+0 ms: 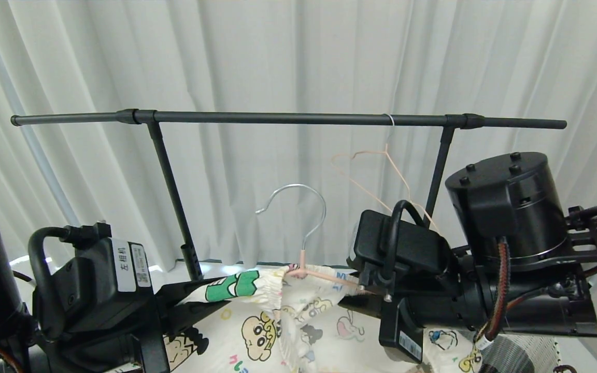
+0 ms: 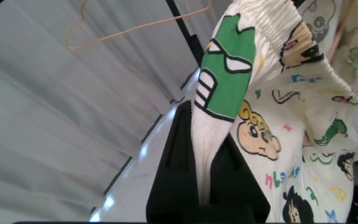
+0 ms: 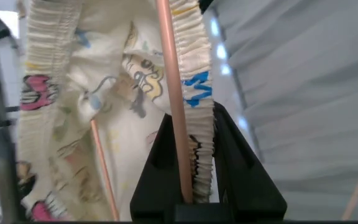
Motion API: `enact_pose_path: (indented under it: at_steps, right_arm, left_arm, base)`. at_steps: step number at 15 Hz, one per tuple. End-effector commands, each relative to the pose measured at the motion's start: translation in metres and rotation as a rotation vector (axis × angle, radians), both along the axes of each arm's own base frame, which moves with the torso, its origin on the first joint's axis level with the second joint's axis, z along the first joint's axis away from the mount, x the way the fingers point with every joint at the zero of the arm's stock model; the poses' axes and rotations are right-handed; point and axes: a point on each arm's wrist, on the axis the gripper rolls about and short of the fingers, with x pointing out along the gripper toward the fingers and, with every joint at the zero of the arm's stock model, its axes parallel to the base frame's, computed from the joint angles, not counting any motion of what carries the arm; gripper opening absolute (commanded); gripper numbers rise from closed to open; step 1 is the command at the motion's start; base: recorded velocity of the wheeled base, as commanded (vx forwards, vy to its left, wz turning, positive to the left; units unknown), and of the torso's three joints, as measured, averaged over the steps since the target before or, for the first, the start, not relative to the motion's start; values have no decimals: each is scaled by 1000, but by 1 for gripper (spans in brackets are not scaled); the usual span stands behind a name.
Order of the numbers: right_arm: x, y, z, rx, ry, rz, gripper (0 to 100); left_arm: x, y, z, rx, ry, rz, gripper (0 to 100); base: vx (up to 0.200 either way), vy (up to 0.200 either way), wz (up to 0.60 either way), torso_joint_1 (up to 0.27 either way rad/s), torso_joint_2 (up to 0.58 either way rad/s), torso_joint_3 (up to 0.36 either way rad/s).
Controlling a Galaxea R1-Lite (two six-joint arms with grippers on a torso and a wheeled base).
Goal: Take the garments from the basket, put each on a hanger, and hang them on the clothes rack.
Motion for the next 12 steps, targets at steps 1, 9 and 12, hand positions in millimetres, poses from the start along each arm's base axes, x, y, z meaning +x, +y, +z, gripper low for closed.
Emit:
enact_pose_path:
  at_steps: [1, 9, 12]
  right_arm:
    - [6, -1, -3, 2, -66, 14, 0]
    - [24, -12, 4, 70, -477, 73, 0]
    - [34, -25, 7, 56, -505, 50, 0]
  left_arm:
    - [0, -1, -1, 2, 3, -4, 0]
    - [2, 4, 1, 4, -7, 82, 100]
    - [0, 27, -2, -1, -10, 203, 100]
  base:
    - [0, 0, 0, 0, 0, 0]
    - [0, 0, 0, 0, 0, 0]
    - [0, 0, 0, 0, 0, 0]
